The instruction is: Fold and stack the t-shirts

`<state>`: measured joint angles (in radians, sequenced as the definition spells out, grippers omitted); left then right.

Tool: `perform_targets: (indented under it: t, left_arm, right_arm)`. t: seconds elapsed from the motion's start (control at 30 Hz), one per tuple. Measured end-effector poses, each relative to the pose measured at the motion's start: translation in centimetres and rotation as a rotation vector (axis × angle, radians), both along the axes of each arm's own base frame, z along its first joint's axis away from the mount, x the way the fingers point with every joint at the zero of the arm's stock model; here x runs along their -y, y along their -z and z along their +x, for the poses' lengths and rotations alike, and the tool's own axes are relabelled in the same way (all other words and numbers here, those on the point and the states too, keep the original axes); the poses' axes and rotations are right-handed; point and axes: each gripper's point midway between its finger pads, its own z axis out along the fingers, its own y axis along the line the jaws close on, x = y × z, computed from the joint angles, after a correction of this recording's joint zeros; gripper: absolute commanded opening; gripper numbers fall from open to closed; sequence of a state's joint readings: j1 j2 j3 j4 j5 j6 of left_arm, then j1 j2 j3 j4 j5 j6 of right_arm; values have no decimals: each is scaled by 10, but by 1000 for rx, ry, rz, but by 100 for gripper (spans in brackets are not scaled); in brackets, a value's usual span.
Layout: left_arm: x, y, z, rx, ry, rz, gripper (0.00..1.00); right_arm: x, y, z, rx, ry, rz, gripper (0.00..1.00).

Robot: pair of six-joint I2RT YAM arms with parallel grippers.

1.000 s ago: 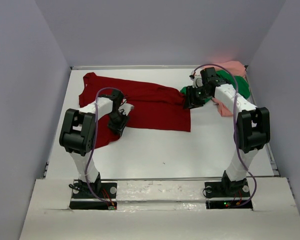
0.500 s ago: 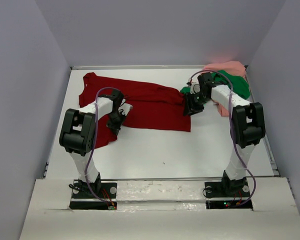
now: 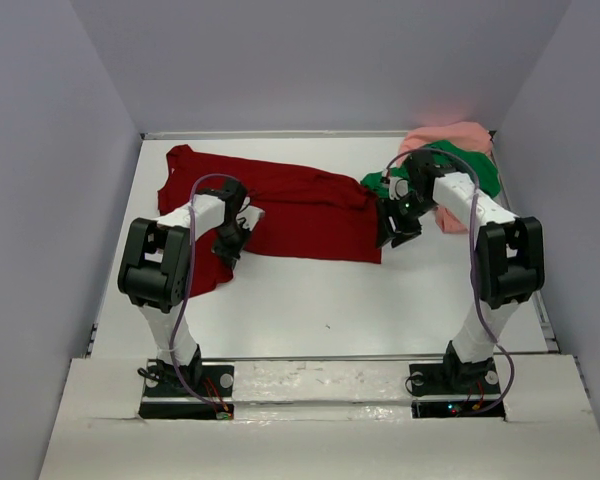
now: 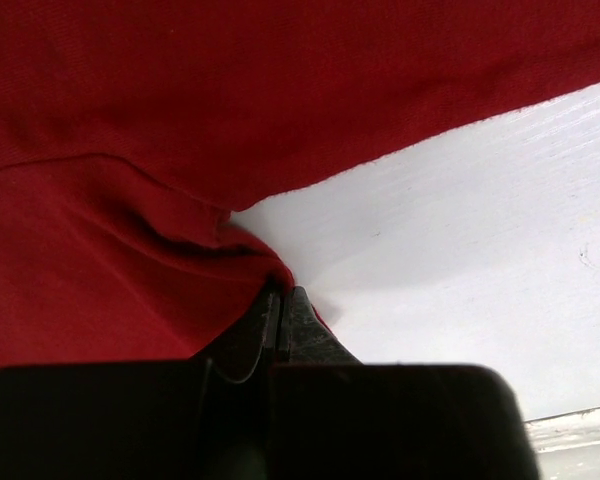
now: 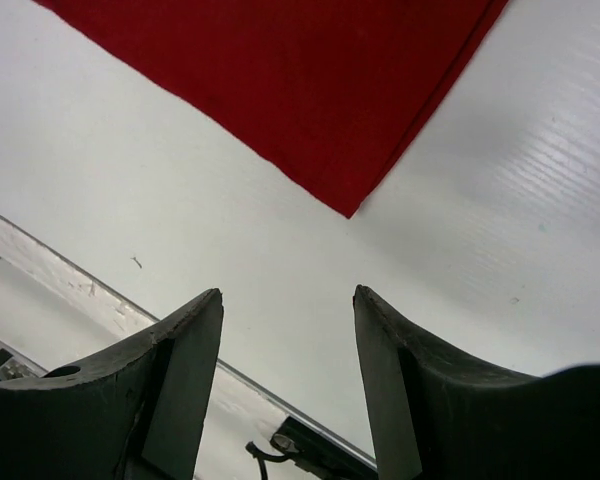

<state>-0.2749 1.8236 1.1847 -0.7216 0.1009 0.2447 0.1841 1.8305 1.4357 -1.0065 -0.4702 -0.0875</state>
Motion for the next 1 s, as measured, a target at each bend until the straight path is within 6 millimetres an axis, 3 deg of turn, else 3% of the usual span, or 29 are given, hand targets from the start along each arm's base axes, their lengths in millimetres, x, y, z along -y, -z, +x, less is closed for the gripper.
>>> perform_targets:
  t: [0.2,0.53,1.0]
  left_arm:
    - [0,-1,0,4,0,2,0]
    - [-1,-1,0,5,0,4,0]
    - [1,-3,1,12,6,3,0]
  right_arm:
    - [0,2,-11,-24,-10,7,60]
    - [-2,41,-34,-188,-20,24,58]
    - [-21,41,-31,-161,-36,148,56]
